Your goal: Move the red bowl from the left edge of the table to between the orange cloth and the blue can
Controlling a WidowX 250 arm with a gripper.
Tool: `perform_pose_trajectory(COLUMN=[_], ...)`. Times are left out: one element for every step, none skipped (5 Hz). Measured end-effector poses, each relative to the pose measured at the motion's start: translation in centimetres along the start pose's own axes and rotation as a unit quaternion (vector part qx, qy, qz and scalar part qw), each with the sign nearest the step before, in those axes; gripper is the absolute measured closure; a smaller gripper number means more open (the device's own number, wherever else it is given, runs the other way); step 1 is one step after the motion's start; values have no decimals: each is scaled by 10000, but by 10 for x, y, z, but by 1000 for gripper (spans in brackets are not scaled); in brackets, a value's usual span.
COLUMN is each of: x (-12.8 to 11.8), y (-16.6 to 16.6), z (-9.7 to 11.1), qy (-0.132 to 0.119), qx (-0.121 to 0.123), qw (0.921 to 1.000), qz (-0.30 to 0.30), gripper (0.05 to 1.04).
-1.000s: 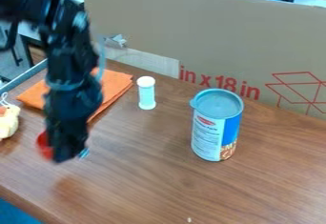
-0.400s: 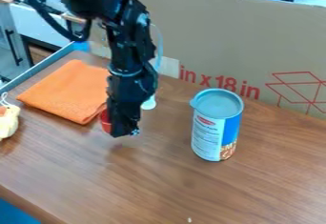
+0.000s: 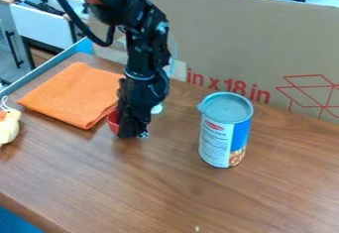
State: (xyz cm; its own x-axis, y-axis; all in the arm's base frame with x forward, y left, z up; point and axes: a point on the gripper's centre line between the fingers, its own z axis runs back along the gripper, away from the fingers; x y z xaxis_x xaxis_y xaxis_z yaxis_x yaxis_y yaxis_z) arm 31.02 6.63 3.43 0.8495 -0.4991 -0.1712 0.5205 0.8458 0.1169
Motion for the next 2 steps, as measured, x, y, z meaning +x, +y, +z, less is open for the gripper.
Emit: perform_pose_trajectory(x=[0,3], y=[-2,-6], z=[-2,-4], qy=[10,-101], qx=[-73,-179], qw=[9999,9997], qz=[-68,-93], gripper=[977,939])
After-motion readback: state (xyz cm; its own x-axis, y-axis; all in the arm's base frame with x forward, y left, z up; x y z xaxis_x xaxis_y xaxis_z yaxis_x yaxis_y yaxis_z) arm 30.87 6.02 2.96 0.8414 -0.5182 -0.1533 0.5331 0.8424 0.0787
